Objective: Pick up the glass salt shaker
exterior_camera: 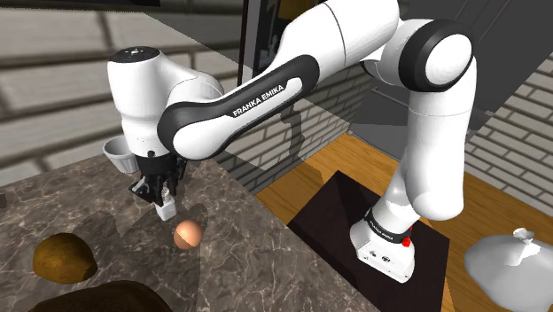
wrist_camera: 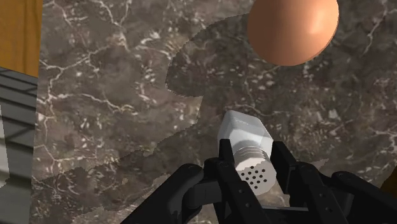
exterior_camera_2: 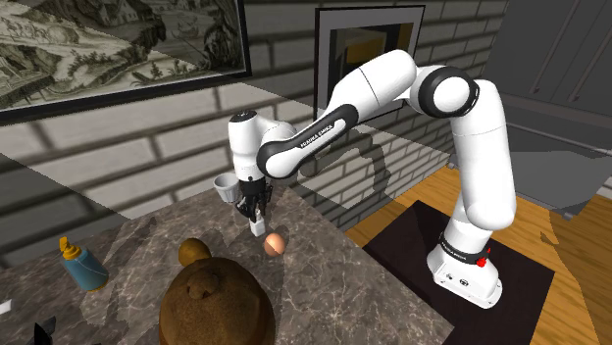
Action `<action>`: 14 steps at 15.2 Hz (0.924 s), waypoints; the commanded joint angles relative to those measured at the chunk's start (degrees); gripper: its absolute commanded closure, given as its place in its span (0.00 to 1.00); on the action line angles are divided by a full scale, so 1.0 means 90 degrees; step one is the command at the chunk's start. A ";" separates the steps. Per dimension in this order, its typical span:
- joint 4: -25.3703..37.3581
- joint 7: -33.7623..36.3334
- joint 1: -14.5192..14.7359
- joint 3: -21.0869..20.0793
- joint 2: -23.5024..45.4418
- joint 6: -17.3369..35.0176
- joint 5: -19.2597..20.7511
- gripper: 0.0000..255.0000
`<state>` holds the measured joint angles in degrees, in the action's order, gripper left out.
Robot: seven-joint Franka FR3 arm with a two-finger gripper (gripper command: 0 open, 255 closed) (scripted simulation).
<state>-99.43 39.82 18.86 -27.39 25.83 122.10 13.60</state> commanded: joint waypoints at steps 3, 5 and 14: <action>-0.0002 0.0000 0.0000 0.0000 0.0001 0.0000 0.0000 1.00; -0.0009 0.0002 0.0000 -0.0001 -0.0001 0.0005 0.0000 1.00; 0.0333 -0.0122 -0.0054 -0.0101 -0.0321 -0.0622 -0.0197 1.00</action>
<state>-97.01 38.85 18.39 -28.22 23.12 117.26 11.98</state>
